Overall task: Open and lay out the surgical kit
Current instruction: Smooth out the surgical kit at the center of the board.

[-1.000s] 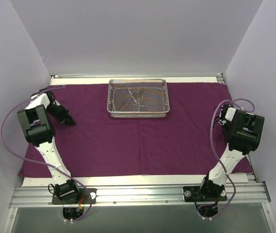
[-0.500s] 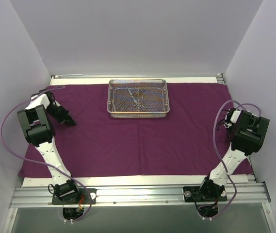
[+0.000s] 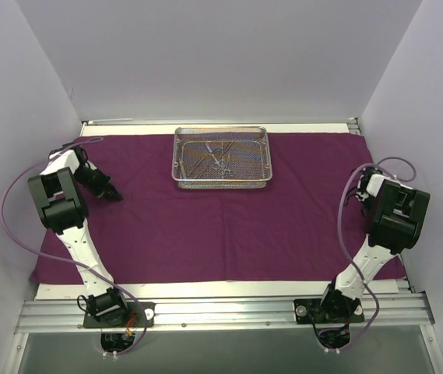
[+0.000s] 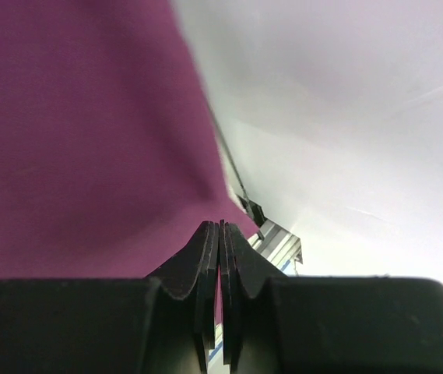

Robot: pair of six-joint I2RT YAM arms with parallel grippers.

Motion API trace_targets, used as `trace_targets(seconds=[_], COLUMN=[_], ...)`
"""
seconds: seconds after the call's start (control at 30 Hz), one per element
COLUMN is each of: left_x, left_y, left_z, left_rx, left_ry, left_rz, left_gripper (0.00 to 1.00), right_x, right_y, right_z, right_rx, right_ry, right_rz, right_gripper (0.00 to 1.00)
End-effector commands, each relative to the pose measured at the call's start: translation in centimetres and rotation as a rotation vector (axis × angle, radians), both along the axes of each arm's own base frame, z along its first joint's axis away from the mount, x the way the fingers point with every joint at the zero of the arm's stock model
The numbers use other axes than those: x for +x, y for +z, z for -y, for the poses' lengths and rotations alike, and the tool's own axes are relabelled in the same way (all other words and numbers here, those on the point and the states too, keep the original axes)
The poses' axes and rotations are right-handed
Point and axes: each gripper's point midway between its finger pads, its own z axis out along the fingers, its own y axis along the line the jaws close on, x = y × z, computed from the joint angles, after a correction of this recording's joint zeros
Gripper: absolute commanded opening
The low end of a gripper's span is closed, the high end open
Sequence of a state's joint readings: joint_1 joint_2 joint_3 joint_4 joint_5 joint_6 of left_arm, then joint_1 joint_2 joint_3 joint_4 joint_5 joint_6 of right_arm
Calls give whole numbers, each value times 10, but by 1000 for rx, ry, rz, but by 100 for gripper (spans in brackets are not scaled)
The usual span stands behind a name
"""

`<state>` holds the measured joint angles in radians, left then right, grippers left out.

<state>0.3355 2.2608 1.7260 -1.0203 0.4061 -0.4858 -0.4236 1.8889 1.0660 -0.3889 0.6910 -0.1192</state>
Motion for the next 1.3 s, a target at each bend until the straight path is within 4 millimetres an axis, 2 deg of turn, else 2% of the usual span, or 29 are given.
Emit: trace_targets(seconds=[0.0, 0.07, 0.17, 0.27, 0.5, 0.57, 0.67, 0.77, 0.83, 0.9, 0.93, 1.0, 1.1, 1.2, 1.27], left_x=[8, 9, 12, 13, 6, 4, 2, -2, -9, -14, -16, -19, -22, -22, -20], left_y=[-13, -11, -6, -4, -5, -8, -17, -26, -32, -38, -40, -42, -35, -29, -21], left_z=[-5, -6, -8, -6, -1, -2, -6, -13, -16, -23, -28, -34, -43, -45, -45], left_rx=[19, 23, 32, 36, 36, 41, 47, 54, 53, 67, 67, 64, 95, 107, 116], left_ry=[-6, -4, -4, -9, -18, -15, -13, -10, -11, -11, -2, 6, 16, 18, 31], left_rz=[12, 17, 33, 34, 32, 20, -3, -39, -82, -108, -116, -123, -120, -102, -80], left_gripper=[3, 3, 3, 3, 3, 3, 3, 3, 3, 3, 3, 3, 3, 3, 3], right_x=[18, 19, 35, 55, 108, 117, 112, 90, 66, 48, 39, 34, 35, 47, 61], right_y=[16, 15, 22, 27, 22, 9, -18, -46, -61, -66, -67, -63, -45, -35, -28], right_z=[-7, -7, -8, -13, -52, -57, -58, -52, -43, -34, -27, -20, -14, -21, -35], right_rx=[-17, -2, 14, 58, 160, 210, 228, 227, 223, 204, 196, 183, 143, 180, 200], right_ry=[53, 20, -1, 24, 122, 88, 67, 14, -36, -56, -83, -92, -95, -73, -27], right_rz=[28, 58, 156, 235, 340, 366, 301, 217, 160, 116, 94, 82, 109, 193, 236], right_gripper=[3, 6, 11, 9, 3, 3, 1, 0, 0, 0, 0, 0, 0, 0, 1])
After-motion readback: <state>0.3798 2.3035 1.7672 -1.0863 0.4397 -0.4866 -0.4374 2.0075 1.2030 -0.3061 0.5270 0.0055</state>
